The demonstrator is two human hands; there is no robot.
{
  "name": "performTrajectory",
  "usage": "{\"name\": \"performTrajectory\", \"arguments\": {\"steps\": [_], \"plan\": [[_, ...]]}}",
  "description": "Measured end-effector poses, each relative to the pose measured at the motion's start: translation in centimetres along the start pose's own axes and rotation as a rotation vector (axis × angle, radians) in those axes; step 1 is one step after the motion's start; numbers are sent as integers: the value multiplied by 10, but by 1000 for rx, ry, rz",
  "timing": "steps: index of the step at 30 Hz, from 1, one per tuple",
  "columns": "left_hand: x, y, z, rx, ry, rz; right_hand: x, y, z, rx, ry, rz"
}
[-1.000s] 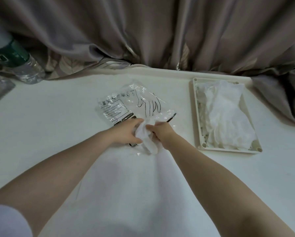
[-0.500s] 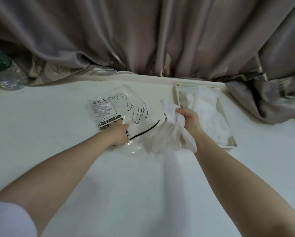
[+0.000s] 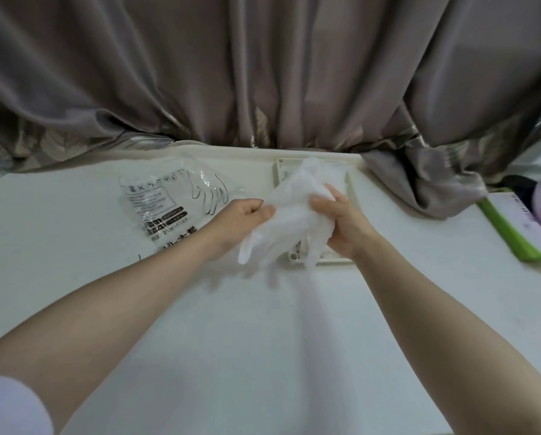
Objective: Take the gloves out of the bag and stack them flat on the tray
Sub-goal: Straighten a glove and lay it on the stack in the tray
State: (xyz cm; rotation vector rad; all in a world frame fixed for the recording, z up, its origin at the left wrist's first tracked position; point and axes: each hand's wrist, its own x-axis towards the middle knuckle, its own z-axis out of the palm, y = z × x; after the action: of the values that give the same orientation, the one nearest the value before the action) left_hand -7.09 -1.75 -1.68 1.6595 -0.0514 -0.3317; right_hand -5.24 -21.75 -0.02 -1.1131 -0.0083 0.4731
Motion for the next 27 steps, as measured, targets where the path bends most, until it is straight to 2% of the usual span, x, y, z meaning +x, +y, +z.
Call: {"name": "performTrajectory", "arguments": {"steps": [4,7,10,12,14,17,20,24,27], "plan": [[3,9,7,45,-18,57,-12,-16,-23,-6,93,-9],[6,18,24,14,-89,62,-26,-26,-43,65,-2,101],[7,28,40,5,-184,35,-34,-29,-54,-50,-181,256],[9,32,47,38,-209,26,-34,-30,-54,-35,-148,296],[10,38,55,82,-222,6,-31,-33,-55,11,-71,247],[12,39,60,96,-195,-40,-28,-40,-62,-111,2,223],[15,38,63,-29,-106,-94,-25,-46,-74,-196,73,246],[17,39,66,-223,-39,-136,-27,-60,-79,-268,7,209],[17,41,72,-246,-84,-120,-28,-71,-80,-108,-30,154]]}}
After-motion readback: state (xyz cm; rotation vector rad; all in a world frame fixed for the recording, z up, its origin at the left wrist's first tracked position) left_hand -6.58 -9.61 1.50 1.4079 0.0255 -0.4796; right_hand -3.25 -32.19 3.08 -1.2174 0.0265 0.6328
